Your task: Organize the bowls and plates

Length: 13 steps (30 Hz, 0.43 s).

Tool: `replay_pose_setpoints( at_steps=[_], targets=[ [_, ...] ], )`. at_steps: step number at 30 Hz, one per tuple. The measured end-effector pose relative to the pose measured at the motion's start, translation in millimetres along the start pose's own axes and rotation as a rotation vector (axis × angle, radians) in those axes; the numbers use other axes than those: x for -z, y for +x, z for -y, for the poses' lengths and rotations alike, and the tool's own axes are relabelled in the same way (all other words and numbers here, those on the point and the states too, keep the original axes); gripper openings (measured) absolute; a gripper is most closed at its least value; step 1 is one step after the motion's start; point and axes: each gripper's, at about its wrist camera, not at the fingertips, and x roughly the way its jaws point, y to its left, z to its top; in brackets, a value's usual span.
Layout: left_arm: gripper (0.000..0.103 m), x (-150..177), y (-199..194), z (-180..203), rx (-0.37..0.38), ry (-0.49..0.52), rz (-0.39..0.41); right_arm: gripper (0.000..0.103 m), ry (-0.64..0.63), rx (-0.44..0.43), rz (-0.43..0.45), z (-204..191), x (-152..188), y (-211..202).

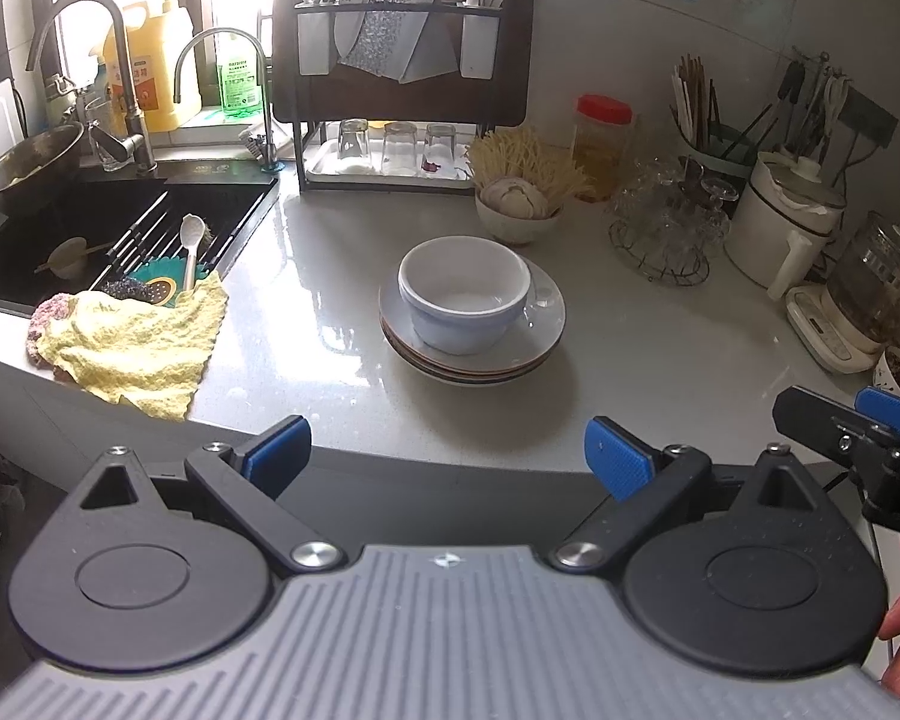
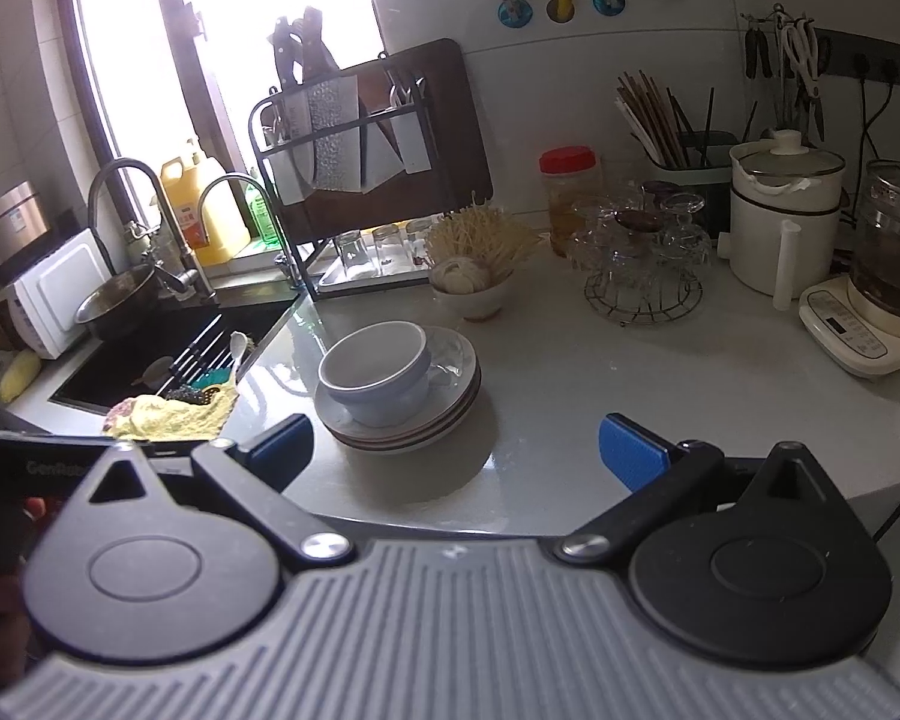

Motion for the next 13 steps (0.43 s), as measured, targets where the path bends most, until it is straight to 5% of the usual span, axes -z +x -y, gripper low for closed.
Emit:
replay_pose_setpoints(
  at_steps=[13],
  targets=[
    [0.1,8,-12,-8,0.005,0.007,0.032,0.103,-0.016,-0.01,0.038,-13,6,-6]
  ],
)
